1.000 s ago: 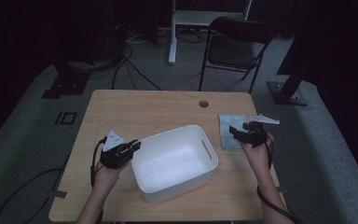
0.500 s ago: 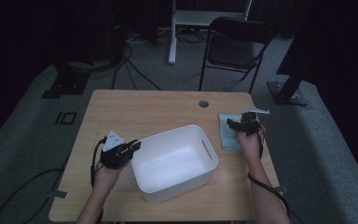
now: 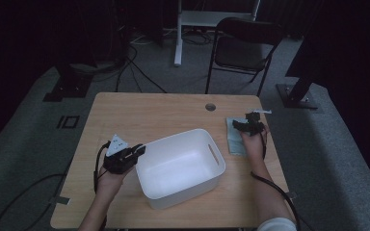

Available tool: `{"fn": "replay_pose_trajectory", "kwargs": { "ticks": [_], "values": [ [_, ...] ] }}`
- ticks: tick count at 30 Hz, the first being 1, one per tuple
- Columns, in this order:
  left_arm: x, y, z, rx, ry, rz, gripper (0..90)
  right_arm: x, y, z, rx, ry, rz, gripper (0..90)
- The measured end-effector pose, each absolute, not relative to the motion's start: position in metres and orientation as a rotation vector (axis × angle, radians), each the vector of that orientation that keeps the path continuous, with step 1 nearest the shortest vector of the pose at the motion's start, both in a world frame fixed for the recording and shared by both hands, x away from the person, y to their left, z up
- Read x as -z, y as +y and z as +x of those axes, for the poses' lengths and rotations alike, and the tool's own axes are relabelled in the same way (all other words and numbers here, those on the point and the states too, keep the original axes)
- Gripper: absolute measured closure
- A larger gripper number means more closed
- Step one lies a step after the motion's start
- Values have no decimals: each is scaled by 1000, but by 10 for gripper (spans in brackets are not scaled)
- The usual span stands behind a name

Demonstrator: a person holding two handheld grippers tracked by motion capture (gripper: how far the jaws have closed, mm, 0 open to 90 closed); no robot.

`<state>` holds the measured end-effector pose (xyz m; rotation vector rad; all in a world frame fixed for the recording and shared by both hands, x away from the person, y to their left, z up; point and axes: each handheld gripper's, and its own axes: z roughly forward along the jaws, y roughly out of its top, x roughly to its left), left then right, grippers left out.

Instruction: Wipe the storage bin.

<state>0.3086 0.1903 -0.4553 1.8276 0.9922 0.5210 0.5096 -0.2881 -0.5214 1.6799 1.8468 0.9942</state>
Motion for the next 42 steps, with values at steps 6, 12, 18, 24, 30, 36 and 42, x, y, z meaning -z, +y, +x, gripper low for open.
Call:
{"fn": "replay_pose_trajectory", "kwargs": {
  "ticks": [6,12,18,24,30,36,42],
  "values": [
    [455,190,309,-523,990,1829,801,526,-285,521,-958,1846,1685,224],
    [455,190,309,-523,991,1830,800,532,-277,529,-892,1855,1697,216],
    [455,190,309,-525,989,1830,800,542,-270,530,-789,1893,1651,156],
    [455,190,309,-528,990,1832,800,543,-267,531,-770,1898,1640,139],
    [455,190,309,-528,990,1833,801,543,-267,529,-787,1914,1615,218],
    [455,189,309,-529,993,1832,800,541,-265,528,-804,1950,1576,340],
    [455,189,308,-531,995,1832,800,535,-259,528,-801,2043,1512,642]
  ]
}}
